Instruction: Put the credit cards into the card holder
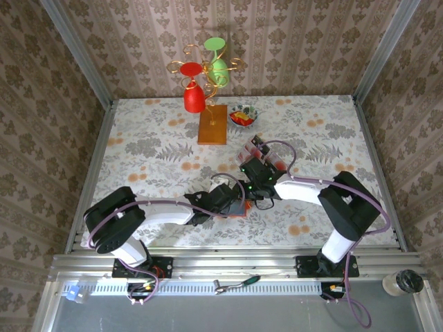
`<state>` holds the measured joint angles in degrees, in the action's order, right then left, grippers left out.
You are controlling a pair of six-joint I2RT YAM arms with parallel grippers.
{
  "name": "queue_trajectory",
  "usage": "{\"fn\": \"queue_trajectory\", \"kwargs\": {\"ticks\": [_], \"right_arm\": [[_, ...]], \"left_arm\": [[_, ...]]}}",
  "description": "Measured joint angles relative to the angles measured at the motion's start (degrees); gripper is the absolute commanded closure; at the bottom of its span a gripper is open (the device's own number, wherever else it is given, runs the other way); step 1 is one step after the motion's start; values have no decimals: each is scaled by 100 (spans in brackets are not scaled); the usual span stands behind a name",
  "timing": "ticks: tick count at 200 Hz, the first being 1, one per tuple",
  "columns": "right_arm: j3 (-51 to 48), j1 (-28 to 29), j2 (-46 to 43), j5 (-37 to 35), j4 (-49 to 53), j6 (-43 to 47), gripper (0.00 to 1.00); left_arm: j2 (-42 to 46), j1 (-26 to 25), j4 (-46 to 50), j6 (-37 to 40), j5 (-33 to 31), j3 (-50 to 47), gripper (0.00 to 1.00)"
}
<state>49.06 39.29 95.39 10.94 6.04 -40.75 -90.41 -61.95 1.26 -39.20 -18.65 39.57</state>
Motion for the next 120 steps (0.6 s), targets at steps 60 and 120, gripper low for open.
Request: {"fn": "queue_trajectory", "kwargs": {"ticks": [60,120], "right_arm": [[-70,-15,-81,13,-13,-26,69],[-59,-17,24,289,-125,-42,73]], "left_arm": [[-28,-22,2,-2,-46,13,63],[-28,-22,2,0,-48,15,62]]}}
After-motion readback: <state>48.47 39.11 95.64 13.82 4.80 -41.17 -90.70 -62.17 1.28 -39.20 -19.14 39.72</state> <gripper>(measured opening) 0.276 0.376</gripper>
